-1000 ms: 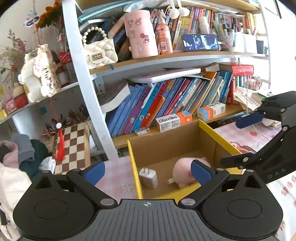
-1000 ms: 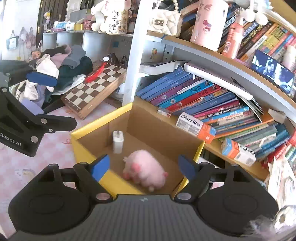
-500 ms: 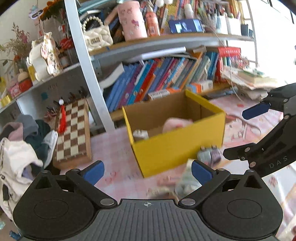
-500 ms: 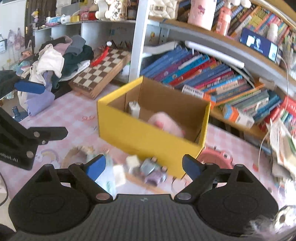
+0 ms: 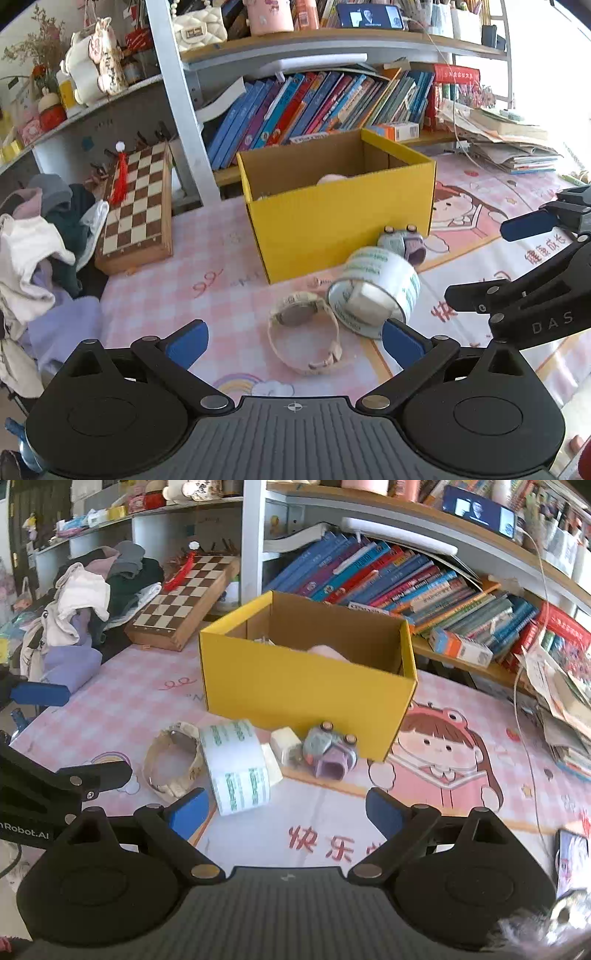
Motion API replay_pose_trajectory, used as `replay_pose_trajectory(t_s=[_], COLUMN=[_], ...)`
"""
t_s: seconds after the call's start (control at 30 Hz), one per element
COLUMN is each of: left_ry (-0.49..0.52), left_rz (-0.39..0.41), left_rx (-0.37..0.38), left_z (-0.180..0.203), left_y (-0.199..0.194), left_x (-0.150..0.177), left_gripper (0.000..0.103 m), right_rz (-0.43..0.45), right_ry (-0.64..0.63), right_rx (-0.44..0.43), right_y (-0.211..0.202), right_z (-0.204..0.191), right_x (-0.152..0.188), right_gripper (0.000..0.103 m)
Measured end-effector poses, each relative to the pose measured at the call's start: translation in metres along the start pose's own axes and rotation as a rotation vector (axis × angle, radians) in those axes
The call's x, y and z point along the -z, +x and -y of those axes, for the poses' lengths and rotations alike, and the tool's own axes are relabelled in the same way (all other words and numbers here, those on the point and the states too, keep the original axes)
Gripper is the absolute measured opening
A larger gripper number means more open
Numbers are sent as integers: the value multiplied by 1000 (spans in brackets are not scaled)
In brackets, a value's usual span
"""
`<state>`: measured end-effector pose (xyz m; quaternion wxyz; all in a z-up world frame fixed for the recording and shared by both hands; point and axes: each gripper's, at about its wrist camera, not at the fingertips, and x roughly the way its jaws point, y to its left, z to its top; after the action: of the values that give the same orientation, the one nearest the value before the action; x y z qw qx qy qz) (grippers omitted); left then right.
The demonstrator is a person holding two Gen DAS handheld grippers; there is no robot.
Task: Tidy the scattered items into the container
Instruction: 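Withdraw both open grippers from the box back over the desk mat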
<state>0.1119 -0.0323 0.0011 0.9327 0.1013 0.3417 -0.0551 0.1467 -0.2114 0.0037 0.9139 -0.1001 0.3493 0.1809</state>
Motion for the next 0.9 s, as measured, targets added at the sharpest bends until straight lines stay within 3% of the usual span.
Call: replay_pose_trajectory(t_s=[0.27, 0.9], left_ry=[-114, -143], left_rz=[-59, -120], left_rx=[57, 42], left_z=[-6, -12], left_y=[10, 28], left_x=[20, 32], left_gripper=[102, 101], right_rz=[-27, -77], right_ry=[77, 64], right_rx=[17, -33], right_y=[5, 34], right_z=[-2, -9], right_x=[19, 13], right_gripper=[92, 90])
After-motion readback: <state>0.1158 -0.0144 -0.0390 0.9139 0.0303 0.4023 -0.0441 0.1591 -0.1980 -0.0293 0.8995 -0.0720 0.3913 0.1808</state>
